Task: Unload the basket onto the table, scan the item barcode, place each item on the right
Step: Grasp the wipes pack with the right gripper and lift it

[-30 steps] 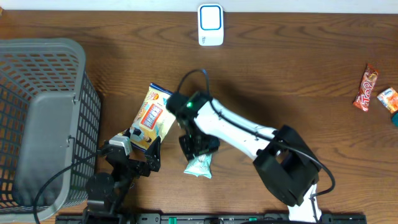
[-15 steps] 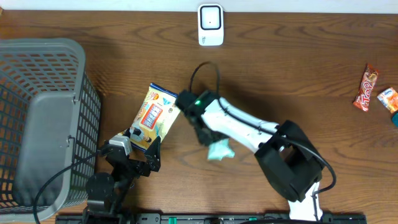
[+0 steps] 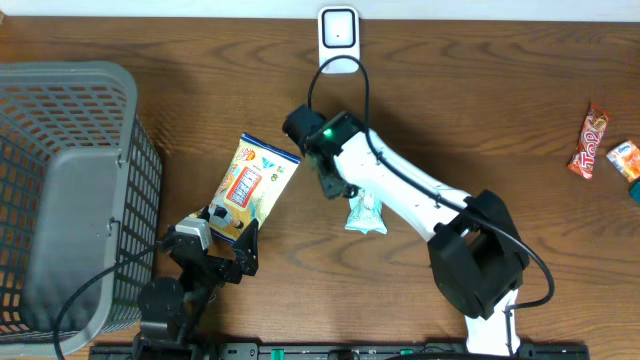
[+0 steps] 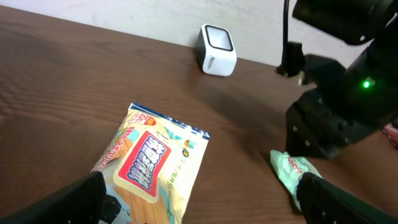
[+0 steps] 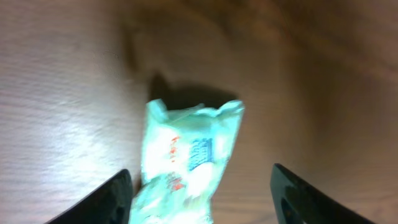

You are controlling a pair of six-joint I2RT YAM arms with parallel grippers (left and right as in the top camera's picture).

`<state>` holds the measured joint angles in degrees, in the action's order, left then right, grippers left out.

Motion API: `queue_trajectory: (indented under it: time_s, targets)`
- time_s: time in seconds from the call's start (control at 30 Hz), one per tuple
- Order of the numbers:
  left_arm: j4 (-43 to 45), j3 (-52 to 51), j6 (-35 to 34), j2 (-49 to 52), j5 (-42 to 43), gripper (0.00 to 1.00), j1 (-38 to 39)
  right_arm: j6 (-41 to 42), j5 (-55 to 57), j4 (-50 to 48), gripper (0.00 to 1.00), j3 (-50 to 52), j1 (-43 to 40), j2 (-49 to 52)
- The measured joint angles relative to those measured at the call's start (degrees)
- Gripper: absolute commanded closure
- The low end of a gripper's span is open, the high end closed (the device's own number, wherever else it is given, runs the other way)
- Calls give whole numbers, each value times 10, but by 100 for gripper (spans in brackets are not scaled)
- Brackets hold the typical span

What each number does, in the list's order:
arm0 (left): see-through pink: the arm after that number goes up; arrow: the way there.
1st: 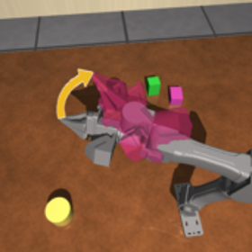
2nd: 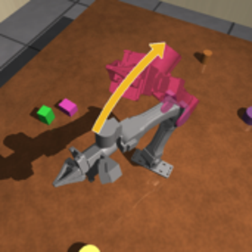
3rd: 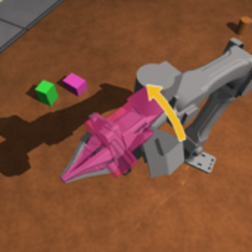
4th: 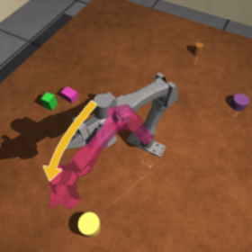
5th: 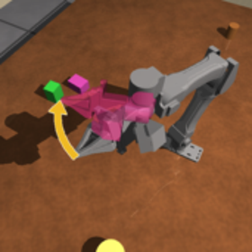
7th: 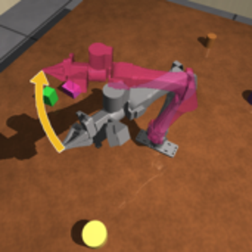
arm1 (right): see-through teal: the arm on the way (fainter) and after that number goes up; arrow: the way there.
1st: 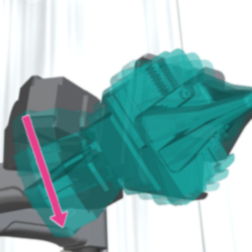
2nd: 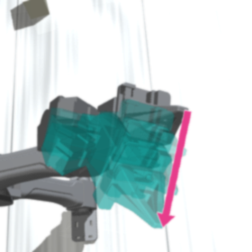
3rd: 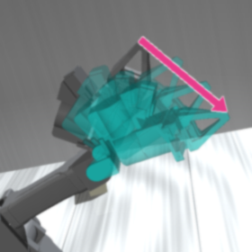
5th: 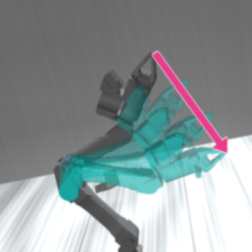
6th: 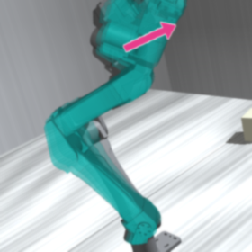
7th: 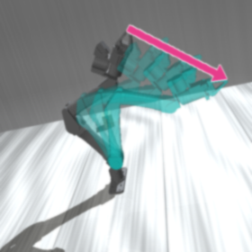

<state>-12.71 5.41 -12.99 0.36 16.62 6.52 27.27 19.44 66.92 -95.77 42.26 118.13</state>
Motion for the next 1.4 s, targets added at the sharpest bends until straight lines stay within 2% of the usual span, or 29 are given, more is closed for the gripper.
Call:
queue_trajectory:
  time_s: [0.2, 0.47, 0.6, 0.8, 1.0, 1.13, 1.27, 1.4]
  targets:
    - [0, 0, 0, 0, 0, 2, 0, 87, 12, -71, 42, 84, 29, -1]
    - [0, 0, 0, 0, 0, 2, 0, 119, 75, -113, 51, 154, 46, 0]
    - [0, 0, 0, 0, 0, 2, 0, 126, 88, -113, 82, 167, 46, 0]
    - [0, 0, 0, 0, 0, 2, 0, 128, 115, -119, 99, 205, 48, -1]
    - [0, 0, 0, 0, 0, 2, 0, 83, 84, -111, 99, 198, 44, -5]
    - [0, 0, 0, 0, 0, 2, 0, -42, -88, -105, 99, 146, 14, -10]
    - [0, 0, 0, 0, 0, 2, 0, -208, -383, -94, 99, 113, -37, -13]
    - [0, 0, 0, 0, 0, 2, 0, -375, -624, -52, 99, 120, -104, -13]
